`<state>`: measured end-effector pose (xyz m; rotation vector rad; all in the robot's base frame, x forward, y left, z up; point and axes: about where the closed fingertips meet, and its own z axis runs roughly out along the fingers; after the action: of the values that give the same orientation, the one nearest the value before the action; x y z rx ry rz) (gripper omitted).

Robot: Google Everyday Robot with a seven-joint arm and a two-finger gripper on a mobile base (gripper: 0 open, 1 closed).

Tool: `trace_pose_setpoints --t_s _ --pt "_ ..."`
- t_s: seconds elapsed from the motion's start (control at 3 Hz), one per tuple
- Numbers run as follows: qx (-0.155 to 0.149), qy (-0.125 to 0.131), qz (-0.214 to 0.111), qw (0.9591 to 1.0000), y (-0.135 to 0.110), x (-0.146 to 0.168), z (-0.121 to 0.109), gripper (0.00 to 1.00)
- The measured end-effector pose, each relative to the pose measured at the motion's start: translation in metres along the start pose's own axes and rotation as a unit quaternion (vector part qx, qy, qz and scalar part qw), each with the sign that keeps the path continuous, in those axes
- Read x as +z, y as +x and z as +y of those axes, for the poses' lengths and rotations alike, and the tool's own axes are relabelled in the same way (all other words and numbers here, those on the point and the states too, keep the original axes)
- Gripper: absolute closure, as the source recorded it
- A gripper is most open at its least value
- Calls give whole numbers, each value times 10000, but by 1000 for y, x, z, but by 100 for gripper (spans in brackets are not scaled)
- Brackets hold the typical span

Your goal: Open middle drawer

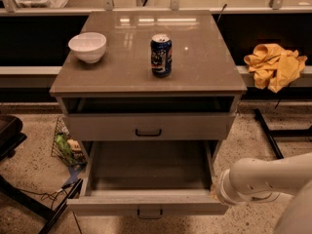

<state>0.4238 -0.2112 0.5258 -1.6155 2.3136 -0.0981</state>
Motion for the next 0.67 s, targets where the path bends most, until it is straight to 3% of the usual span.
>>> trace_pose_setpoints --t_s 0.33,0.67 --pt "-147 10 -274 9995 -17 10 -8 100" --pt "-718 -267 -865 9933 -53 62 -17 100"
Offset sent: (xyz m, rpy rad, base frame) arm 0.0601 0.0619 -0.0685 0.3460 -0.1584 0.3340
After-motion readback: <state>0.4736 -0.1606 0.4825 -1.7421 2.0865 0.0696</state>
